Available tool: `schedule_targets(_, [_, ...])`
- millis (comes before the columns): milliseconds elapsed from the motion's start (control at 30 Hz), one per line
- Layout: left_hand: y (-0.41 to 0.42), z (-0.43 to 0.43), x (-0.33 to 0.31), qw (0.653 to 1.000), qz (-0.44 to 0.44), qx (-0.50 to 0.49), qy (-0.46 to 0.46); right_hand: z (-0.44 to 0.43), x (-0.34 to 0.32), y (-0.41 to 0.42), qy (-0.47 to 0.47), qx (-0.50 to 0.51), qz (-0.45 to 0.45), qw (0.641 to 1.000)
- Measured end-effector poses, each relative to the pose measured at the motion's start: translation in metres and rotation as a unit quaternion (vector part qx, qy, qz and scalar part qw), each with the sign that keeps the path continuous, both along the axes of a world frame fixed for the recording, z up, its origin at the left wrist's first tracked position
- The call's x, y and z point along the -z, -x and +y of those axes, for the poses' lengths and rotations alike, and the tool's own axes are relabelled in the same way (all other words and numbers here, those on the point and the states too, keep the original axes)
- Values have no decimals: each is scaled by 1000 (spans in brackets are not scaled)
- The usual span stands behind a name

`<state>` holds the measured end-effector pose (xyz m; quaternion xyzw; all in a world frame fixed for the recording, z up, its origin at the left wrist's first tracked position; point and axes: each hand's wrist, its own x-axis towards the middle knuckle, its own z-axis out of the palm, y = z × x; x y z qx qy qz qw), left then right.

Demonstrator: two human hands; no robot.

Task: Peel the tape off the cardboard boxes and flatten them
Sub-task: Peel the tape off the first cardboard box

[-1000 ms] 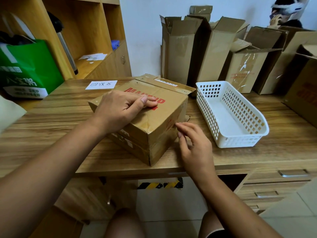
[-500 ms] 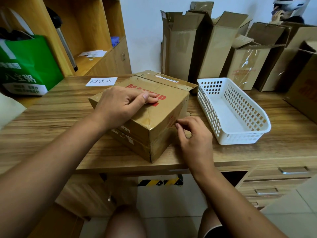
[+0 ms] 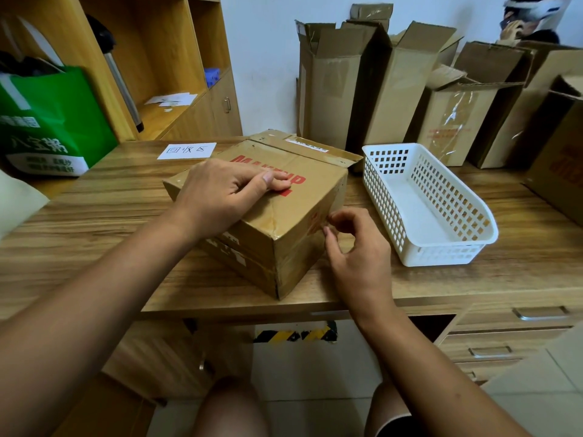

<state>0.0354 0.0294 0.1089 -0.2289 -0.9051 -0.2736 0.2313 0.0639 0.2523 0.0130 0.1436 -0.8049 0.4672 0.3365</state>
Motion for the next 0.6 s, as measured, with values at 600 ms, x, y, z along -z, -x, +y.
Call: schedule_targets(600, [0,0,1,1000,1,-2,-19,1,-2,6,-26,-9,-15,999])
